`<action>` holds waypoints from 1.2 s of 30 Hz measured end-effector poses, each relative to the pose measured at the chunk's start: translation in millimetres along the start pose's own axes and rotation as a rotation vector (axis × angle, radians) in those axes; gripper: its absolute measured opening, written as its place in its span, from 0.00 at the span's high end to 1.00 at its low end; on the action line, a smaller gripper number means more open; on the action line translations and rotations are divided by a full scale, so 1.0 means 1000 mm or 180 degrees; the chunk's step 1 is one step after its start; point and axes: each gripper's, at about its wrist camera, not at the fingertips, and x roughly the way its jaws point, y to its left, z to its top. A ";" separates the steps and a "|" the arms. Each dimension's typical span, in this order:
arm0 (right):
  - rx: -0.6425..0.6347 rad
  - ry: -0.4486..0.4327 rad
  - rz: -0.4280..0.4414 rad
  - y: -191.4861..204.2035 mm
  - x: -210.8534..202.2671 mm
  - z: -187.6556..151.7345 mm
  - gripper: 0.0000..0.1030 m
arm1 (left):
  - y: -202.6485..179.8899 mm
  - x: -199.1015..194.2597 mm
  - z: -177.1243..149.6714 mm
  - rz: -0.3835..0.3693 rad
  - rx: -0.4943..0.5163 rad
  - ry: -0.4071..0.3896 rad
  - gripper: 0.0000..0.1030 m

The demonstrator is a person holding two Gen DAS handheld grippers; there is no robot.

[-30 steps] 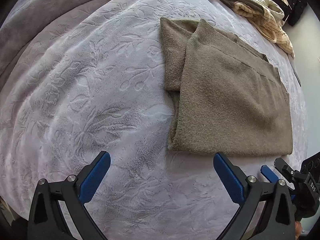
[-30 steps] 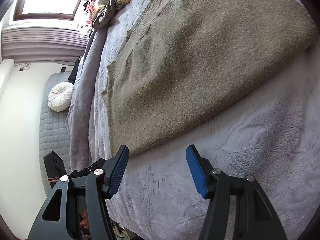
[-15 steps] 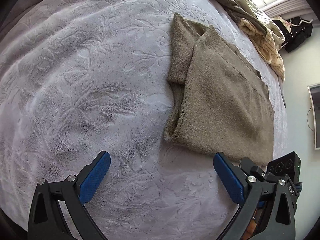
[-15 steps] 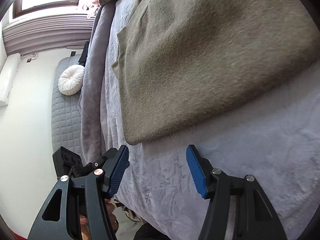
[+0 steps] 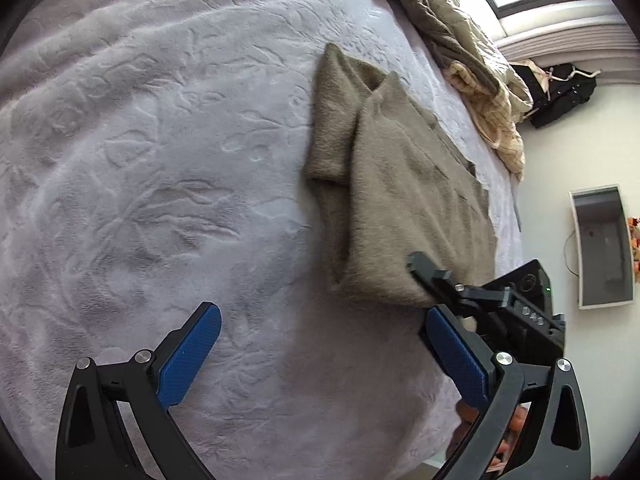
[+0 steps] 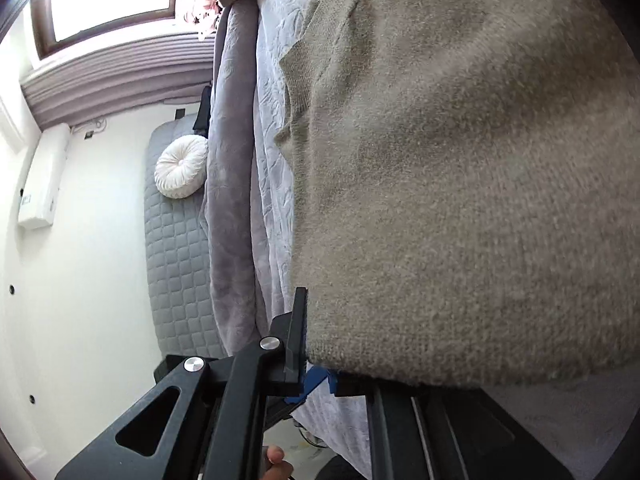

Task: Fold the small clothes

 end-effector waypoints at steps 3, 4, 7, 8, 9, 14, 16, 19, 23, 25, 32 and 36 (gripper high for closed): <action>0.0157 0.0142 -0.0153 -0.019 0.015 -0.006 0.93 | -0.010 0.028 0.003 -0.0113 0.0025 0.0175 0.00; 0.0206 0.0185 -0.0200 -0.025 0.020 -0.010 0.93 | -0.011 0.034 0.004 -0.0081 0.0031 0.0218 0.00; 0.0250 0.0280 -0.0171 -0.029 0.019 -0.018 0.92 | -0.016 0.048 0.005 -0.0091 0.0002 0.0272 0.00; 0.0233 0.0321 -0.0178 -0.027 0.016 -0.021 0.89 | -0.017 0.050 0.005 -0.0087 -0.0019 0.0275 0.00; 0.0199 0.0358 -0.0220 -0.024 0.009 -0.022 0.89 | -0.019 0.052 0.006 -0.0091 -0.0041 0.0262 0.00; 0.0057 -0.0028 -0.0712 -0.024 -0.073 -0.020 0.57 | -0.020 0.050 0.012 -0.0006 -0.0155 0.0072 0.08; 0.0188 -0.0495 -0.0877 -0.034 -0.126 -0.017 0.50 | -0.020 0.052 0.015 0.0137 -0.0147 0.0029 0.24; 0.0444 -0.1187 -0.1076 -0.054 -0.198 -0.012 0.50 | -0.019 0.056 0.017 0.0378 -0.0056 0.0063 0.56; 0.0987 -0.1677 -0.1027 -0.086 -0.244 0.000 0.55 | -0.019 0.054 0.020 0.0433 0.0030 0.0073 0.79; 0.1152 -0.1705 -0.0926 -0.097 -0.250 0.006 0.92 | -0.027 0.047 0.020 0.0468 0.0136 0.0018 0.79; 0.0529 -0.1533 -0.1467 -0.077 -0.262 0.016 0.93 | -0.028 0.051 0.014 0.0865 0.0481 0.0012 0.79; 0.0506 -0.1421 -0.1610 -0.104 -0.264 0.015 0.92 | -0.023 0.043 0.010 0.0937 0.0533 -0.0031 0.79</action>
